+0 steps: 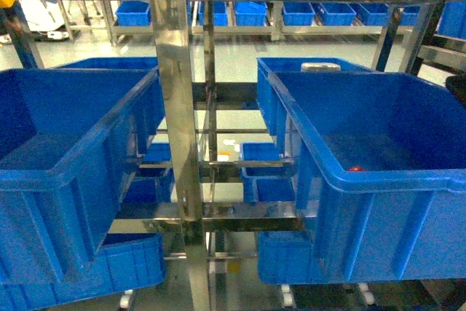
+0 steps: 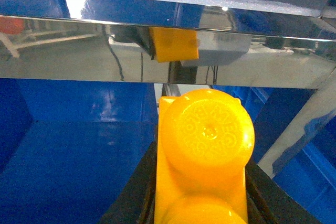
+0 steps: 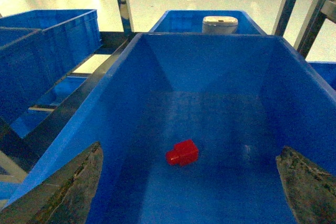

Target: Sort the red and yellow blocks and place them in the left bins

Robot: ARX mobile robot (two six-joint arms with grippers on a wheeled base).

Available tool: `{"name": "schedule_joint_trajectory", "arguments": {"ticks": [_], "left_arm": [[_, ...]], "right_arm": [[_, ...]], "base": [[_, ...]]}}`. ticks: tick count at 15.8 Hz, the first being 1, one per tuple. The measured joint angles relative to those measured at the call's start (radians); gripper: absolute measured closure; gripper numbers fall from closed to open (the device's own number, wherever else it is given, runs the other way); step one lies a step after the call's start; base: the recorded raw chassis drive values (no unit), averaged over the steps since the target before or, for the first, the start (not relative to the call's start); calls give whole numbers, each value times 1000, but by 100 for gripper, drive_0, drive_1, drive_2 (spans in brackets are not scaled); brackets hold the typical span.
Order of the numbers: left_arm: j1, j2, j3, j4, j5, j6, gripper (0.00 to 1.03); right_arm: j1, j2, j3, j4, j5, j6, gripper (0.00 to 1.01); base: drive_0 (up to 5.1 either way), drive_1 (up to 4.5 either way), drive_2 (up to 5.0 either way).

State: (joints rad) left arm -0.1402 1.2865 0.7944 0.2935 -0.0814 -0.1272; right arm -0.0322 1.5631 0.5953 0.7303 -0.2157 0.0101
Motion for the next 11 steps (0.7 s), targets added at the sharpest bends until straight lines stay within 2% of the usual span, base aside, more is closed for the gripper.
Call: {"name": "schedule_joint_trajectory", "arguments": {"ticks": [2,3,5,9,11], "left_arm": [[0,0,0,0,0,0,76],[0,0,0,0,0,0,76],[0,0,0,0,0,0,76],[0,0,0,-10,-4,3,76],[16,-28,-48,-66,-24,5,76]], "right_arm": [[6,-199,-105,-60,22,23,3],[21,-327,-164,-94,49,28,3],[87,-533,-270,-198,54,35,3],[89,-563,-272,-194,61,35,3],[89,-563,-272,-193,61,35,3]], "base": [[0,0,0],[0,0,0],[0,0,0],[0,0,0],[0,0,0]]}}
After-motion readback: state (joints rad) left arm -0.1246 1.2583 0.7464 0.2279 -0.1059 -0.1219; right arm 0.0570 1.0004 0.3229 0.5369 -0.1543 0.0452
